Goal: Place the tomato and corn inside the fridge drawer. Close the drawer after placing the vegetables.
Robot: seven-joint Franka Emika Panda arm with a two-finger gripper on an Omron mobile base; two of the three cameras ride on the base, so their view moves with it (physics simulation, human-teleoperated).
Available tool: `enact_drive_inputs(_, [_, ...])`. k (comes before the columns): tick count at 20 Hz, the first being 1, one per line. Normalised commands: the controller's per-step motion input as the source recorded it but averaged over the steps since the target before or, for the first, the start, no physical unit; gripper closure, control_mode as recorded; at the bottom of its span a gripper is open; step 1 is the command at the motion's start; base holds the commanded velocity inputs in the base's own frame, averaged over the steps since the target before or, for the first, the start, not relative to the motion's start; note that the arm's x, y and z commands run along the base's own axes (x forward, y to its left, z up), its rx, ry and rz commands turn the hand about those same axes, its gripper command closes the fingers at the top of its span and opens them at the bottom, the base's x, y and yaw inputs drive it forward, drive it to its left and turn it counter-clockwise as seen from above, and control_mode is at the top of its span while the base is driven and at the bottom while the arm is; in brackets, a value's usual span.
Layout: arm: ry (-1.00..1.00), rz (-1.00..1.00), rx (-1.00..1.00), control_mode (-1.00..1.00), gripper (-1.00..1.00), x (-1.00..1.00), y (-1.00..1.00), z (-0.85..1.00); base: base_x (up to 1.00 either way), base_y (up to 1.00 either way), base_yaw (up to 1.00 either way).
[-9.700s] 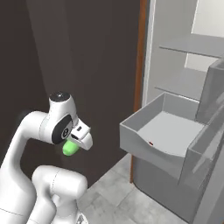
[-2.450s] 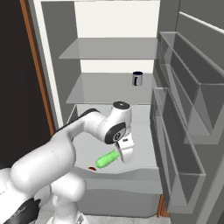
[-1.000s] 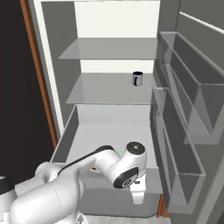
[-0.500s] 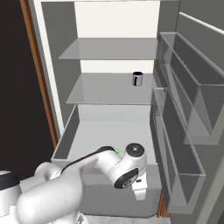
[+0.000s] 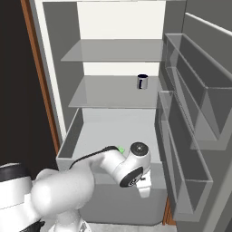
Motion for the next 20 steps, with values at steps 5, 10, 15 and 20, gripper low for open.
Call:
enact_drive_inputs(5, [-0.08, 0.00, 0.05, -1.00, -1.00, 0.40, 0.07, -0.04, 0.00, 0.00, 0.00])
enact_drive_inputs(10, [-0.09, 0.00, 0.05, -1.00, -1.00, 0.40, 0.06, -0.01, 0.00, 0.00, 0.00])
enact_drive_inputs(15, [-0.06, -0.02, 0.02, -1.00, -1.00, 0.50, 0.13, 0.00, 0.00, 0.00, 0.00])
enact_drive_inputs(20, [-0.01, -0.02, 0.00, -1.00, -1.00, 0.62, 0.14, 0.00, 0.00, 0.00, 0.00])
